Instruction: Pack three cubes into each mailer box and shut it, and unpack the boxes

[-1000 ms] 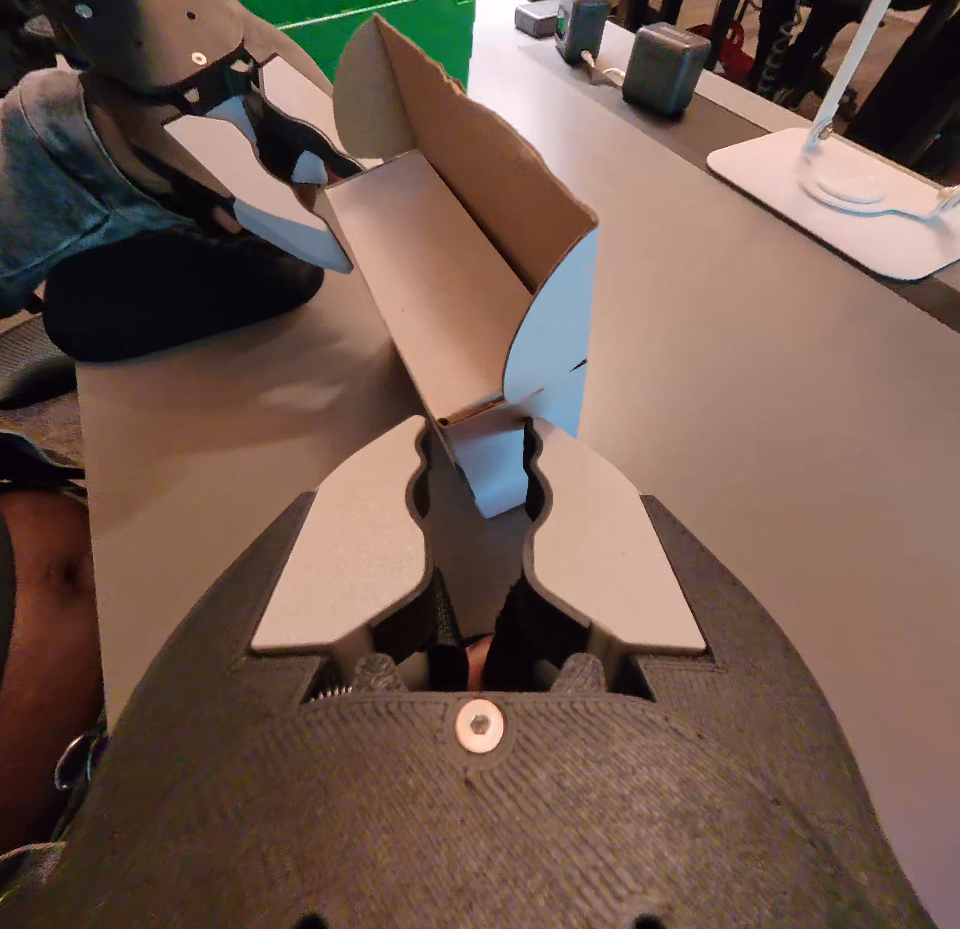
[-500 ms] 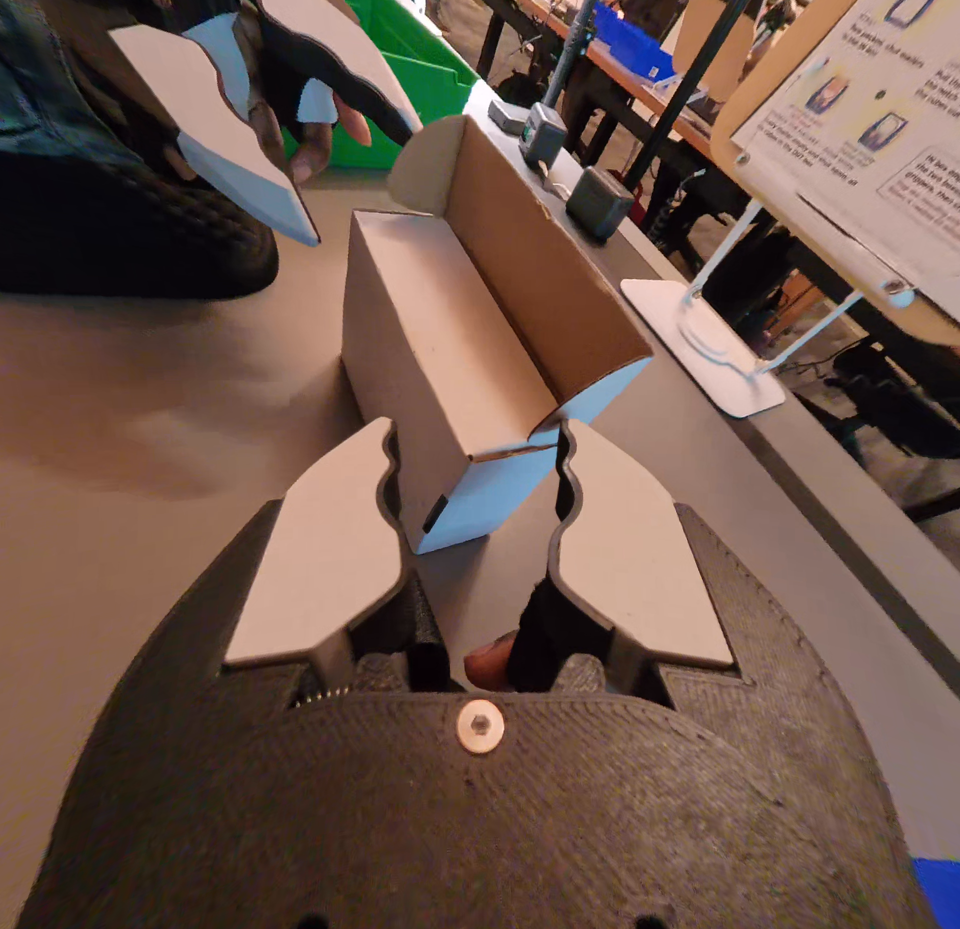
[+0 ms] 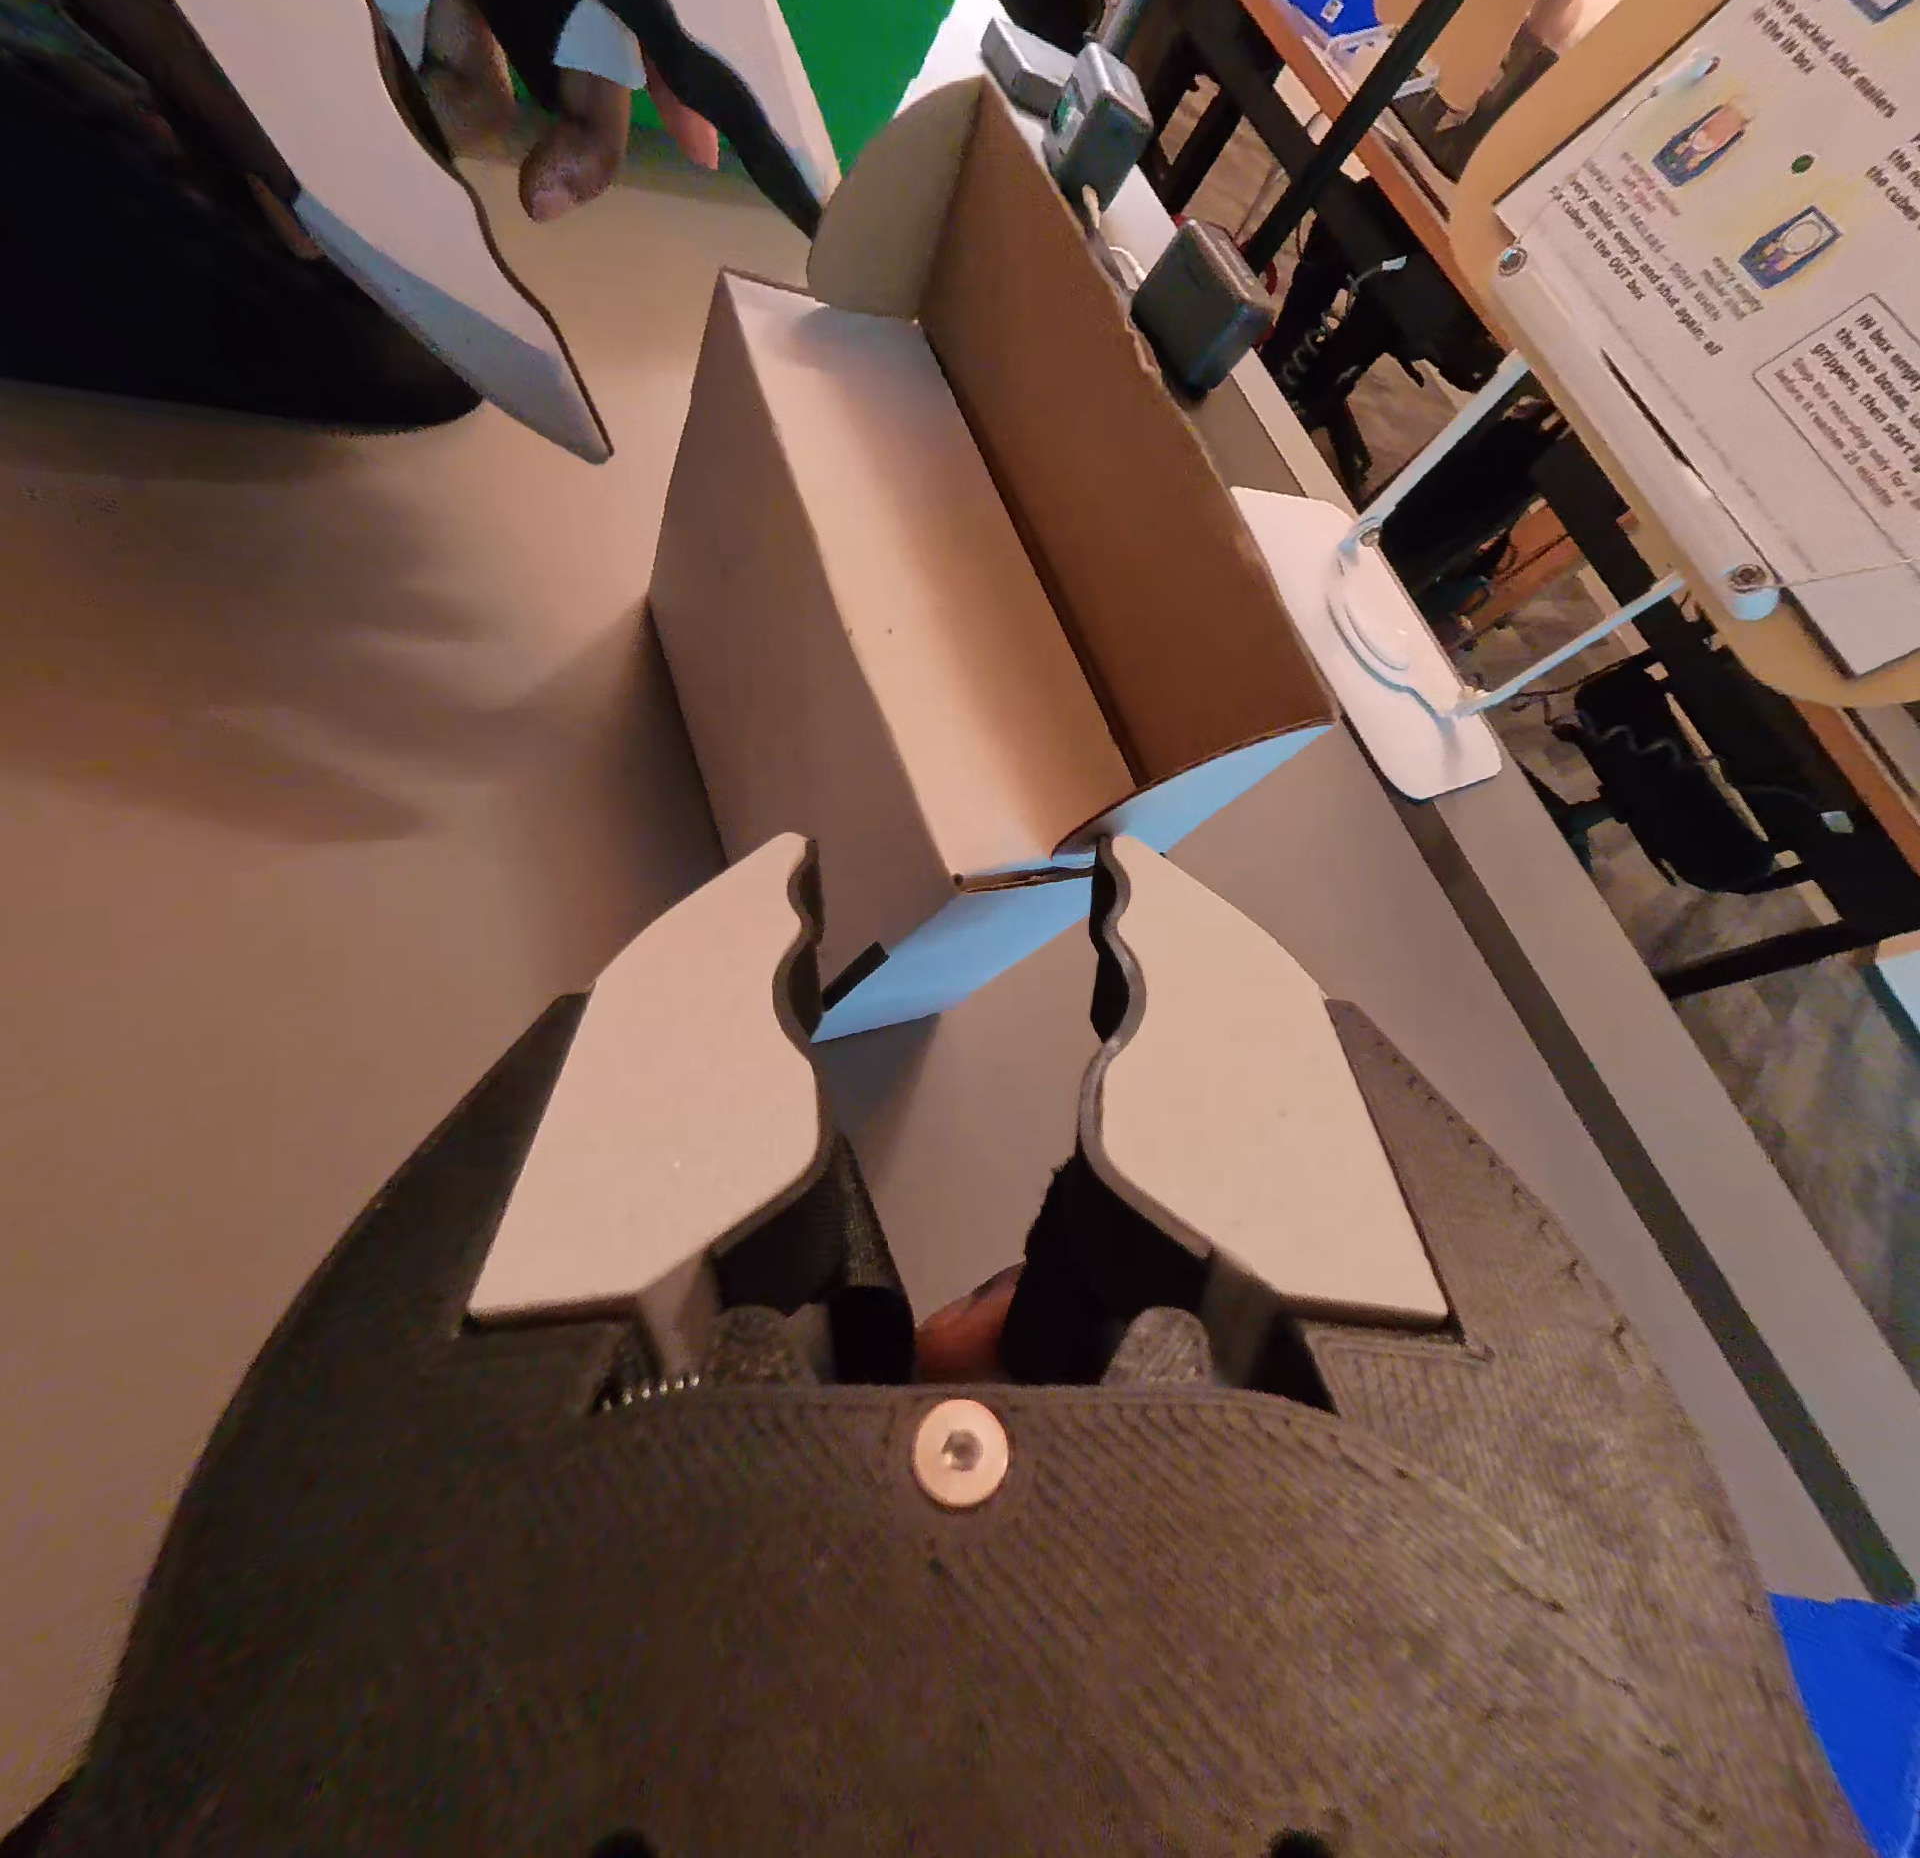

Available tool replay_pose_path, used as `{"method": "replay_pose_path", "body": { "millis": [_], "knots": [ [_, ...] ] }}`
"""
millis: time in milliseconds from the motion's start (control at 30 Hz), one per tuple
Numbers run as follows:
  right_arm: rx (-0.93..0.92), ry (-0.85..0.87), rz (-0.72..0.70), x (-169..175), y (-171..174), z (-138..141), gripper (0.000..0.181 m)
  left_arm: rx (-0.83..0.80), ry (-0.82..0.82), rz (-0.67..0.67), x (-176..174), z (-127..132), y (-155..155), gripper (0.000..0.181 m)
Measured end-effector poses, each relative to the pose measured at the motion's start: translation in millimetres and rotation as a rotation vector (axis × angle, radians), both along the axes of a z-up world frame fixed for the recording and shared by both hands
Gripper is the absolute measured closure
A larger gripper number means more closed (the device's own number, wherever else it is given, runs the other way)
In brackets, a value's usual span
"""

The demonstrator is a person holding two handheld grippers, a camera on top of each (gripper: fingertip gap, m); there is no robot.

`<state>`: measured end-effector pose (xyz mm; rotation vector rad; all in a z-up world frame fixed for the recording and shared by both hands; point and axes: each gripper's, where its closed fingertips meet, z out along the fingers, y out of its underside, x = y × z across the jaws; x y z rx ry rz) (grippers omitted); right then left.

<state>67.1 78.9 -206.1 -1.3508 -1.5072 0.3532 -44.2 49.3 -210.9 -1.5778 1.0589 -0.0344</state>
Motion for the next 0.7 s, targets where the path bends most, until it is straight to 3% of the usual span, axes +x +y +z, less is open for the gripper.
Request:
{"method": "replay_pose_path", "body": {
  "millis": [167,367,533,700],
  "knots": [
    [0.004,-0.012,0.030,3.1,-0.9,1.3,0.126,-0.011,0.004,-0.016,-7.0,1.6,-1.9,0.117],
    [0.025,-0.031,0.073,8.2,0.4,9.4,0.117,0.034,0.010,-0.081,-10.1,21.6,-4.7,0.117],
    [0.006,-0.036,0.140,4.7,4.1,24.2,0.086,-0.002,-0.020,-0.161,-10.6,37.9,6.5,0.080],
    [0.037,-0.077,0.187,-3.4,12.6,21.3,0.085,-0.005,0.021,-0.249,-3.5,30.6,17.2,0.086]
  ]
}}
